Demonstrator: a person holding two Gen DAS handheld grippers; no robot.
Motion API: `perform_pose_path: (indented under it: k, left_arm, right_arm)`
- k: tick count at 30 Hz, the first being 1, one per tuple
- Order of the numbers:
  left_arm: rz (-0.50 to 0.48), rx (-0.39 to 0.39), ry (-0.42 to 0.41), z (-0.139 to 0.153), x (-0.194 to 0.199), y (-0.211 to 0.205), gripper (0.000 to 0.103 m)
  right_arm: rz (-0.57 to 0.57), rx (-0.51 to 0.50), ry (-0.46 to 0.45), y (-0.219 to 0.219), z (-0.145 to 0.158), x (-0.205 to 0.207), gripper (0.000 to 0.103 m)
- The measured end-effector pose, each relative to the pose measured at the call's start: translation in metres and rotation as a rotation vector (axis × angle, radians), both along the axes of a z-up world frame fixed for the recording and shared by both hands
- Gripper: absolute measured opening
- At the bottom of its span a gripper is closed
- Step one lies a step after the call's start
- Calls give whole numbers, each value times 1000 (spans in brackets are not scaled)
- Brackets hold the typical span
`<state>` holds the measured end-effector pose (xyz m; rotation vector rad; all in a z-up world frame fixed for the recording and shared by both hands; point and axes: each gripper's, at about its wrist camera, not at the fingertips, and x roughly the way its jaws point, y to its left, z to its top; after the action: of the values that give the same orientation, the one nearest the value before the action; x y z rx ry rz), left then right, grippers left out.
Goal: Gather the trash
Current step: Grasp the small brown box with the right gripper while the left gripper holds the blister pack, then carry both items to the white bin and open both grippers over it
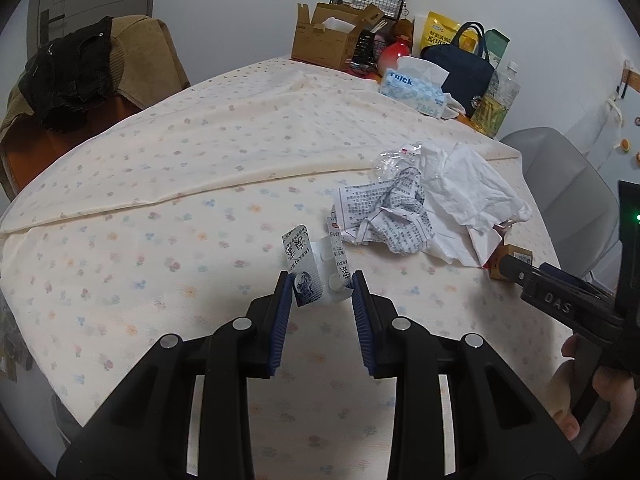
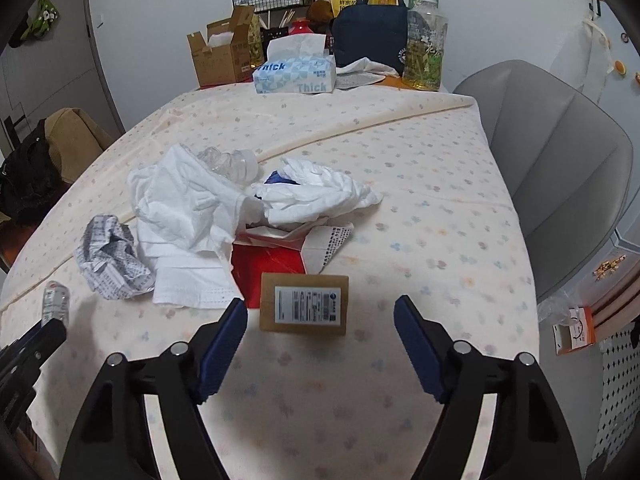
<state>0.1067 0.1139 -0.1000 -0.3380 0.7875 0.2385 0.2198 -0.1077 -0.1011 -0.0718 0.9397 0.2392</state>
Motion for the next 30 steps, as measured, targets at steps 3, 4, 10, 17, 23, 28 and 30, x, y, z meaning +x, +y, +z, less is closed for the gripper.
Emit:
perform_pose_path:
  k: [3,4,10,17,23,28,30]
  left_arm:
    - [0,-2,-5,1,-2,1,30]
    - [-1,-1,-9,3,-3,0,30]
    - [-24,3,-34,12,-10,-9,31]
    - [-87,6,-62,22,-17,-37,31]
    - [-153,16,-78,30,-17,-67,31]
    - [-221,27,-94,35,-17,-96,31]
    - [-248,33,-100,39,-16,-109,31]
  right_arm:
    - [23,17,37,-1,-5,1,46]
    - [26,23,34,-2,-3,-1,46]
    - [29,70,11,-15,15,-35,46]
    - [-5,110,-24,-50,38,-82,46]
    - [-69,140,-47,-90,48,-109,46]
    - [-118,144,-64,-120,54,-123,46]
    - [-141,139,-75,-133,57,-128,46]
